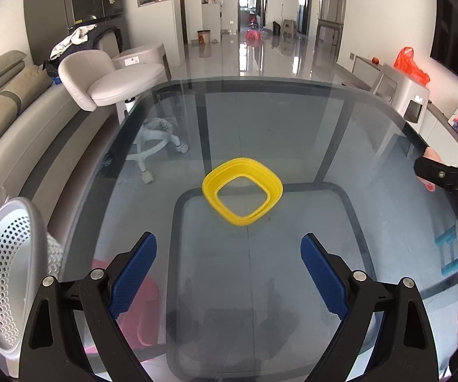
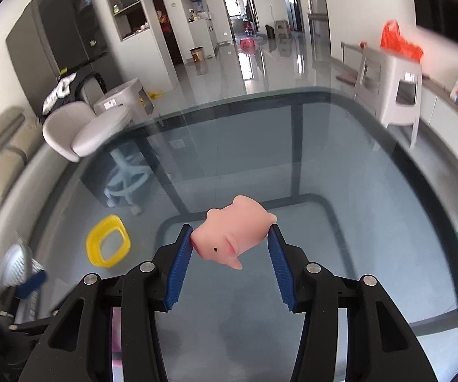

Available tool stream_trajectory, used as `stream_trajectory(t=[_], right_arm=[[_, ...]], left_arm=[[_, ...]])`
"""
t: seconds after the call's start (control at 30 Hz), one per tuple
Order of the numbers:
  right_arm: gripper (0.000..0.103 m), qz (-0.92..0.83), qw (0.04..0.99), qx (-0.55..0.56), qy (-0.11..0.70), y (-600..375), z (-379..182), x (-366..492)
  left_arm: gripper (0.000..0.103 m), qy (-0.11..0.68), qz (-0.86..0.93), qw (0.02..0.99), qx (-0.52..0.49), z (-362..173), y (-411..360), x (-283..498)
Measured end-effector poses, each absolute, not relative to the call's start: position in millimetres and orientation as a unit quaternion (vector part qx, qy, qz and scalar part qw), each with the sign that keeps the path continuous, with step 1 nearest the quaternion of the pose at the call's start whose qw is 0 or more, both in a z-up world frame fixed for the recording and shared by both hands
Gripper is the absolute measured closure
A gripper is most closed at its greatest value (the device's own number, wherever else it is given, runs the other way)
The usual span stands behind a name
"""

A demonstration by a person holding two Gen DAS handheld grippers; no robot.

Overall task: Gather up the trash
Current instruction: 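Grasp the yellow ring with the left tool while the right tool holds the pig, then carry ring and pig over the wastebasket and open both tools to drop them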

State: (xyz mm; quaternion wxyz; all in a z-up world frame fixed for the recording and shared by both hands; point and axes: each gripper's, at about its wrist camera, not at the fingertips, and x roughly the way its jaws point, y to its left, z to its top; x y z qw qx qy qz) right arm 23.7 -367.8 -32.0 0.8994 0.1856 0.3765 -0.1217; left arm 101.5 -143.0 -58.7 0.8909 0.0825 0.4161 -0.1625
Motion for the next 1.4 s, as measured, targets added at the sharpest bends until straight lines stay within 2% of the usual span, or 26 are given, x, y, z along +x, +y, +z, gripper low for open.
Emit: stream_trajectory(t=[0.1, 0.6, 0.73, 0.8, 1.13, 1.4], right_arm=[[0.056, -0.117, 0.899, 0.195, 0.374, -372.7, -30.5, 28.2], [0.056, -0.1, 0.903, 0.228, 0.349, -389.0, -16.9, 36.8], [0.056, -0.097, 0.905, 0.221, 0.351, -385.9, -16.7, 41.4], [0.056, -0.095, 0.904, 0.221, 0.354, -385.1, -18.3, 42.8], [0.056, -0.089, 0.906, 0.208, 0.358, -373.0, -15.3, 47.1], [0.056, -0.076, 0.912, 0.18, 0.362, -340.3, -8.4, 56.5]], left_arm=[[0.008, 0.425, -0.157, 0.888, 0.081, -64.6, -154.7, 113.2], [0.008, 0.466, -0.112, 0.874, 0.077, -96.5, -185.2, 160.5], [0.016, 0.467, -0.114, 0.874, 0.068, -101.2, -181.4, 164.4], [0.028, 0.464, -0.117, 0.876, 0.063, -99.6, -180.0, 165.1], [0.029, 0.443, -0.124, 0.886, 0.06, -78.1, -159.7, 150.5], [0.029, 0.412, -0.098, 0.904, 0.061, -35.8, -100.6, 129.2]])
